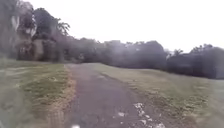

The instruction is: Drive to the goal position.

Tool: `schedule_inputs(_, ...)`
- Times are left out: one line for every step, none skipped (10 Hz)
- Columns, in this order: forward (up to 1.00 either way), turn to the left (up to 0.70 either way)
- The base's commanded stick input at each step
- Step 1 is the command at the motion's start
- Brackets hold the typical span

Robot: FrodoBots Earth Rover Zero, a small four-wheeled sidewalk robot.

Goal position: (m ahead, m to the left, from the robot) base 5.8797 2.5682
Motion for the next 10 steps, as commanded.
schedule_inputs(0.45,0.01)
schedule_inputs(0.45,0.01)
schedule_inputs(0.45,0.01)
schedule_inputs(0.45,0.01)
schedule_inputs(0.45,0.01)
schedule_inputs(0.45,0.01)
schedule_inputs(0.45,0.01)
schedule_inputs(0.45,0.01)
schedule_inputs(0.45,0.01)
schedule_inputs(0.45,0.01)
